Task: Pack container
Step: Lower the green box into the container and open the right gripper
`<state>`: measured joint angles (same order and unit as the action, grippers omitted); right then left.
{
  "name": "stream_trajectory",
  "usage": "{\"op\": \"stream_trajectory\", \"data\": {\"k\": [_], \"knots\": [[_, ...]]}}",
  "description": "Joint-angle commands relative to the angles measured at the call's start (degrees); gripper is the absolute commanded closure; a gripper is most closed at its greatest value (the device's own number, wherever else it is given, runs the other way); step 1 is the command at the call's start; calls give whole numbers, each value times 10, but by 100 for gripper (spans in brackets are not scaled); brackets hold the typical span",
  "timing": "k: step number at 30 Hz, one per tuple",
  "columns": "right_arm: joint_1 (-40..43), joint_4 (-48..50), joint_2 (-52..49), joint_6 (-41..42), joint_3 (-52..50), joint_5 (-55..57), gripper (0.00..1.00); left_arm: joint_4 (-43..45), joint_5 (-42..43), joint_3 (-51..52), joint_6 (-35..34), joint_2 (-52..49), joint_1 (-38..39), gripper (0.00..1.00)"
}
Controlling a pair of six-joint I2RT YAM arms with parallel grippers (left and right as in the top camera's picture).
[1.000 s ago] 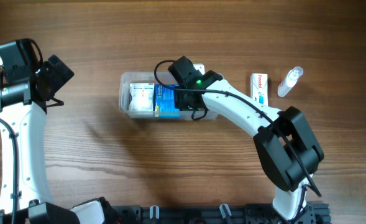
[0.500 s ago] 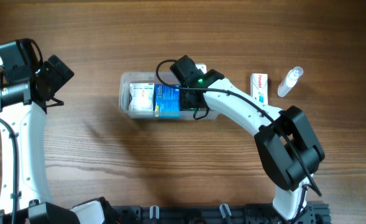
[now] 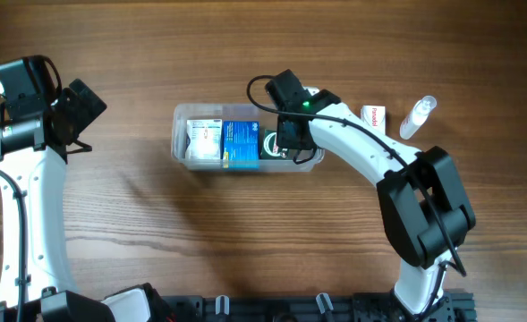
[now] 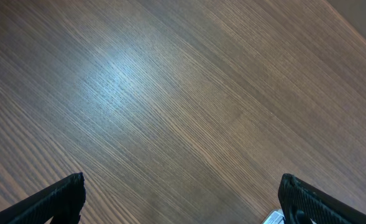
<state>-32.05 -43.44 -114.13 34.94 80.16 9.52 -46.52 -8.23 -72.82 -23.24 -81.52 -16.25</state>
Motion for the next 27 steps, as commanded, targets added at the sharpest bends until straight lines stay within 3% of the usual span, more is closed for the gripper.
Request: {"op": "stream_trajectory", "data": {"k": [1,27], "knots": [[-1,0,-8,19,-4,10,96,1,1,0,3,5,-3,0],[-2,23,-8,53,-15,-20,96,1,1,0,3,5,-3,0]]}}
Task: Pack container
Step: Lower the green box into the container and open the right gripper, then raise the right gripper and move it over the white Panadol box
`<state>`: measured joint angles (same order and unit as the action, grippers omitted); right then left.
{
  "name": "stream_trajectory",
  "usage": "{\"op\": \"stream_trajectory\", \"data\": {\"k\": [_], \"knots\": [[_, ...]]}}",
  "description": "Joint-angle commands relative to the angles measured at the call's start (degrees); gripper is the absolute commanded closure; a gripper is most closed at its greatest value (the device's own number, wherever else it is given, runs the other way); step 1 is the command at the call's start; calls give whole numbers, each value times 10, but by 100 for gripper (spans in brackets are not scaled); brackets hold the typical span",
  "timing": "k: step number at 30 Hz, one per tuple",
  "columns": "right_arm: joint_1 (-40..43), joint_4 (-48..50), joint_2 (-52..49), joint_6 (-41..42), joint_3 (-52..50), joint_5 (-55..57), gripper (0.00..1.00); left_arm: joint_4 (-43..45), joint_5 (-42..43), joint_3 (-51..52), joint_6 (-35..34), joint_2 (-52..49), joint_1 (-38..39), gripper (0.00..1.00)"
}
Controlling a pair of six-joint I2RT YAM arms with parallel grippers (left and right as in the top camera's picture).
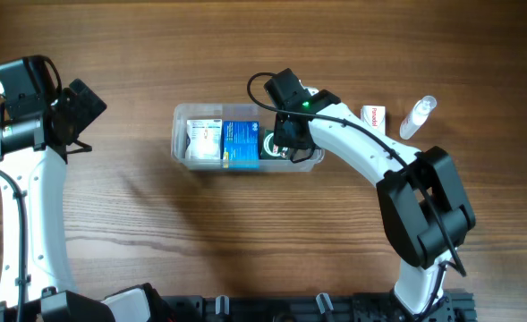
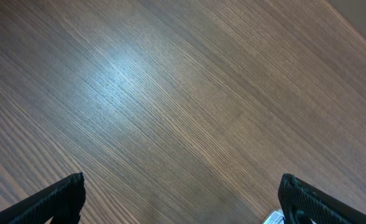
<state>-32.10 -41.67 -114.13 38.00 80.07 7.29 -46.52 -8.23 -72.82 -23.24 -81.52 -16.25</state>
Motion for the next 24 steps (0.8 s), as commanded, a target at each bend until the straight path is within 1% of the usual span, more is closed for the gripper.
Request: {"op": "stream_trajectory", "data": {"k": [1,3,11,18,21,23,24], "knots": [[-1,7,-8,31,-20,8,96,1,1,0,3,5,-3,0],[-1,27,-8,31,-37,8,96,1,1,0,3,5,-3,0],[-1,38,-8,22,-37,2,96,1,1,0,3,5,-3,0],[-2,51,-7,-27,-32,-11,95,1,1,0,3,5,-3,0],[-1,35,-1,-46,-14,-11,91,1,1,0,3,5,-3,0],[-1,30,15,-66,2,-11,85,1,1,0,3,5,-3,0],[-1,18,30,-66,19,-9,85,1,1,0,3,5,-3,0]]}}
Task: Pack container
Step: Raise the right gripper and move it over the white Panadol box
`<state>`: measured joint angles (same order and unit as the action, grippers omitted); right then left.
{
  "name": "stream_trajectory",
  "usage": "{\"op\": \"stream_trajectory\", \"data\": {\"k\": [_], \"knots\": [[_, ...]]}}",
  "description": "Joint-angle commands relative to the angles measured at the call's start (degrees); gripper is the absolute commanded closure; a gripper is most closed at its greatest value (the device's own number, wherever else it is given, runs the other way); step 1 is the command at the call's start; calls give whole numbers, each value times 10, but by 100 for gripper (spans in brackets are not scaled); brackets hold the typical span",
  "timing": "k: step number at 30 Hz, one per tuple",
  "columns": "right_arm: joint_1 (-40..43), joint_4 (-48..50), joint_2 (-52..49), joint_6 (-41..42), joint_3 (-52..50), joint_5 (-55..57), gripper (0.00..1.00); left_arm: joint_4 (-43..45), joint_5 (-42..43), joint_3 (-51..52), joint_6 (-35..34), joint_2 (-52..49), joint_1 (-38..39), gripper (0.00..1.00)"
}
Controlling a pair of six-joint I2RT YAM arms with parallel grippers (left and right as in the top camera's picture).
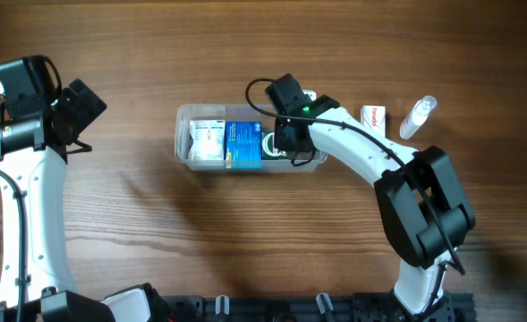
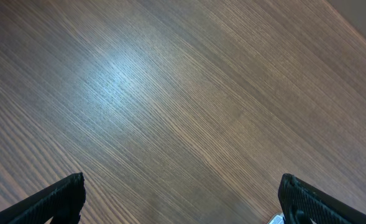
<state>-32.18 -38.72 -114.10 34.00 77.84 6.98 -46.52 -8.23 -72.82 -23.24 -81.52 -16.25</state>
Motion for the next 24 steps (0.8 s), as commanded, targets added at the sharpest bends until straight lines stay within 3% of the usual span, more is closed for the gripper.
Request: {"op": "stream_trajectory", "data": {"k": [1,7,10,15,16,17,18,20,24], "knots": [[0,-22,43,-31,59,-5,84,1,1,0,3,5,-3,0],[2,-98,131,-40,170,70,80,1,0,0,3,5,-3,0],[21,-148,177,-40,175,127,74,1,1,0,3,5,-3,0],[101,-261,203,-40,174,131,66,1,1,0,3,5,-3,0],[115,-271,202,-40,171,131,61,1,1,0,3,5,-3,0],[134,-280,202,-40,164,129,49,1,1,0,3,5,-3,0],[146,-282,202,-42,157,127,30,1,0,0,3,5,-3,0],[167,-282,202,-50,143,122,18,1,1,0,3,5,-3,0],[189,-261,201,-57,99,118,7,1,1,0,3,5,-3,0]]}}
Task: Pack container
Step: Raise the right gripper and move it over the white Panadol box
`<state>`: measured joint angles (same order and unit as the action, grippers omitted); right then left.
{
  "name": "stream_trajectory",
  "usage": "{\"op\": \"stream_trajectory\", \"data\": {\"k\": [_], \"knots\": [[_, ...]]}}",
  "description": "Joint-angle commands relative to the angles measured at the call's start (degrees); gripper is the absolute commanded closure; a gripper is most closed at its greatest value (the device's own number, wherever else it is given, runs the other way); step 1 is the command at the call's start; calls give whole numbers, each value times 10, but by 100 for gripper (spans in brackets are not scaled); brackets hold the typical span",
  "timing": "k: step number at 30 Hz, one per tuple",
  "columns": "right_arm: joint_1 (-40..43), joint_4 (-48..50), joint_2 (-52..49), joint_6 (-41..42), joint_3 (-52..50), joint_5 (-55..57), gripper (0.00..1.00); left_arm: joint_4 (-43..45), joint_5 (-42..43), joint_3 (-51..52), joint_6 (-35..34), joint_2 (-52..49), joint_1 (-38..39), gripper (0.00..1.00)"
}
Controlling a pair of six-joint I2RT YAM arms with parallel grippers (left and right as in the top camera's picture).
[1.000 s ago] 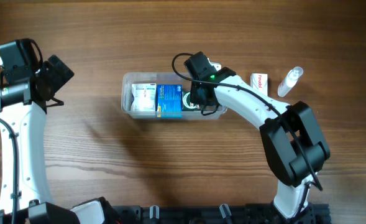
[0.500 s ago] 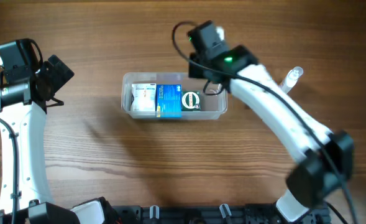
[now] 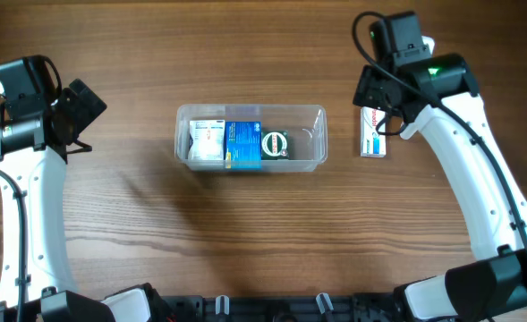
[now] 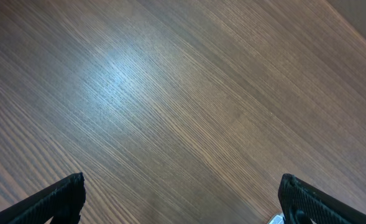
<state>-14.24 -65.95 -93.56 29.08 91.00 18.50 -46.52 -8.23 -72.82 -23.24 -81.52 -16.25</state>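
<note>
The clear plastic container point(image 3: 310, 134) lies mid-table. It holds a white box point(image 3: 208, 141), a blue box point(image 3: 242, 145) and a round dark tin point(image 3: 275, 145), and its right end is bare. At the far right, my right gripper point(image 3: 381, 105) hangs over the far end of a white Panadol box point(image 3: 373, 136) lying on the table. Its jaws are hidden under the wrist. My left gripper point(image 4: 183, 202) stands open over bare wood at the far left, with nothing between its fingers point(image 4: 58, 199).
The wooden table point(image 3: 245, 233) spreads around the container. The right arm point(image 3: 464, 152) runs down the right side. The left arm point(image 3: 30, 206) stands along the left edge. A rail of black mounts point(image 3: 317, 309) lines the front edge.
My right gripper has left the container's right part and is now over the Panadol box at the far right. The round tin stays in the container. The small bottle no longer shows.
My right gripper was down in the container's right part by the round tin through the first two moments. The container then sat slightly further right. Now the gripper is out, the tin lies beside the blue box, and the left arm has not moved.
</note>
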Motion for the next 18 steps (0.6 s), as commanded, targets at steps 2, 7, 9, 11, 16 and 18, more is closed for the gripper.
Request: {"op": "stream_trajectory", "data": {"k": [2,7,9,11,16,18], "knots": [[12,33,-7,-32,-58,-9,4,1,1,0,3,5,-3,0],[12,111,-7,-73,-136,-58,3,1,1,0,3,5,-3,0],[12,143,-7,-81,-167,-70,3,1,1,0,3,5,-3,0],[13,169,-7,-90,-193,-70,3,1,1,0,3,5,-3,0],[23,207,-9,-136,-235,-67,1,1,1,0,3,5,-3,0],[30,227,-10,-159,-250,-65,1,1,1,0,3,5,-3,0]]}}
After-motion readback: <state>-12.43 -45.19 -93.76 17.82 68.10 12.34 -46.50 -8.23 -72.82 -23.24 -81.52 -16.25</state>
